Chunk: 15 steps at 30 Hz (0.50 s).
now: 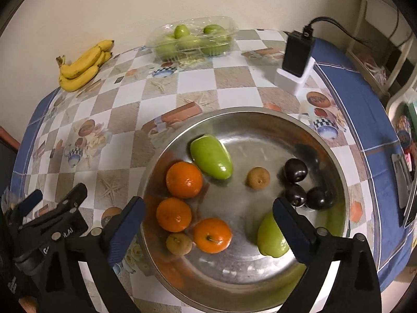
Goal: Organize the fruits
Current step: 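Withdraw both open tools up from the steel bowl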
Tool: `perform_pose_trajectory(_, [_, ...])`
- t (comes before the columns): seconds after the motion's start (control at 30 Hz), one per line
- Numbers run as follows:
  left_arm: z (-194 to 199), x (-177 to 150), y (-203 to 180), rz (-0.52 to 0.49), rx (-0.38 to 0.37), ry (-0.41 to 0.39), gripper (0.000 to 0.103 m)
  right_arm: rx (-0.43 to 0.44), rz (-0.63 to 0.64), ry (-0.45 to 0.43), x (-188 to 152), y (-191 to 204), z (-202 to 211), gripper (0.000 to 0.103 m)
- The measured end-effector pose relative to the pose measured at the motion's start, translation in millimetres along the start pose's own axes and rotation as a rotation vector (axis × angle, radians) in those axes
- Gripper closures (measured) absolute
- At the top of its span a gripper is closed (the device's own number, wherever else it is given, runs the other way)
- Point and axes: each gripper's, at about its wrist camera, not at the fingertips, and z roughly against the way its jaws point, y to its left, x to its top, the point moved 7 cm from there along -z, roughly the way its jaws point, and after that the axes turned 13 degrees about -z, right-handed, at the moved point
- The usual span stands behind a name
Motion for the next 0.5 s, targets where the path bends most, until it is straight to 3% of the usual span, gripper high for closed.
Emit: perform_pose_trajectory(0.5, [3.7, -15.7, 30.7, 0.037, 0.193, 0.011, 0.001, 0.011, 0.025, -0.027, -6.7, 12.2, 0.4, 0.004])
